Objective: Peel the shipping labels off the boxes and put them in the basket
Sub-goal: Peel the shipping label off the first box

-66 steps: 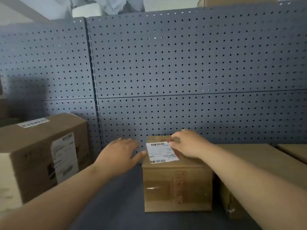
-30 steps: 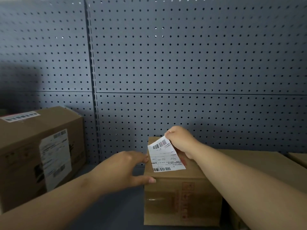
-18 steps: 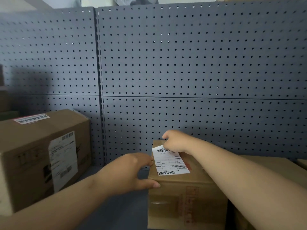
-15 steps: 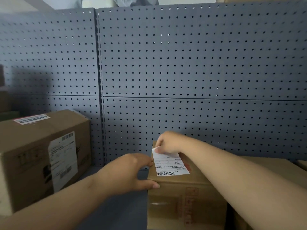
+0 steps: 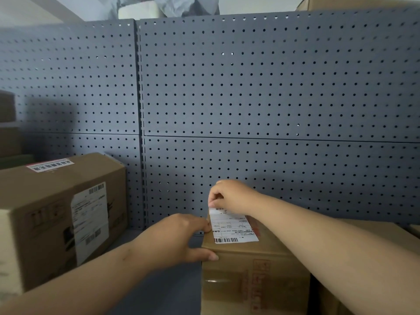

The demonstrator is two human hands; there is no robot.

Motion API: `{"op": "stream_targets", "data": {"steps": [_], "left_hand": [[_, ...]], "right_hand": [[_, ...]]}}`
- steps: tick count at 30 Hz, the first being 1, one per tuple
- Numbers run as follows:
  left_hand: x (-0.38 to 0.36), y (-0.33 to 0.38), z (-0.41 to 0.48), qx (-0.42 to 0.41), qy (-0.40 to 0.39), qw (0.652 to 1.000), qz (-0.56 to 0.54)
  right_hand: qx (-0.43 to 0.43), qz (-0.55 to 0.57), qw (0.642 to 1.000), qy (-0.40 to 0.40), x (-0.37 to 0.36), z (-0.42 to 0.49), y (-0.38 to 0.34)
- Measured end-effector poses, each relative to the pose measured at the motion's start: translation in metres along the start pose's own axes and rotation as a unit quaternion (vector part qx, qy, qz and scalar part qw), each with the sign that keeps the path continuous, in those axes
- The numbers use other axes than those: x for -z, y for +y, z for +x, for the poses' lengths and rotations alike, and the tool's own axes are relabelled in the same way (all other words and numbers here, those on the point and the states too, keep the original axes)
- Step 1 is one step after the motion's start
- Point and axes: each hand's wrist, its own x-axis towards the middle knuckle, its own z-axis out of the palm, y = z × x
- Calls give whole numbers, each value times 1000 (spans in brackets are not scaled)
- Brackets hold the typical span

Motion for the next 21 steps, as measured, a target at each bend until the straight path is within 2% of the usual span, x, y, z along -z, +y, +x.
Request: {"op": "stream_targets", "data": {"steps": [4,6,7,8,9,10,11,12,15,18,21], "left_hand": [[-1,-3,2,-13,4,1000,0],[-2,-4,1,-17,5,1000,8],[-1,-4,1,-19,5,1000,12],[-1,-4,1,-21,3,1000,17],[-1,-3,1,-21,-2,1000,21],[-1,-2,1,-21,-4,999,24],[1,-2,3,-22,-6,999,28],[2,-2,4,-23,-8,999,31],[2,-1,4,-21,-9,999,37],[3,1,2,-6,-10,999,41],[7,5,4,13,-38,999,36]], "right_hand": [[48,-44,996,66,-5,-11,-8],[97,-20,995,26,-9,-15,-10],[75,28,996,24,-4,-16,3],[8,100,992,81,6,-15,26],[-98,176,963,180,21,-14,52],[-197,199,913,295,37,-15,76],[-254,171,882,357,48,-19,92],[-260,149,882,364,53,-20,95],[-166,161,930,287,54,-12,61],[-116,181,941,262,51,-11,38],[-95,147,954,244,57,-16,31]]}}
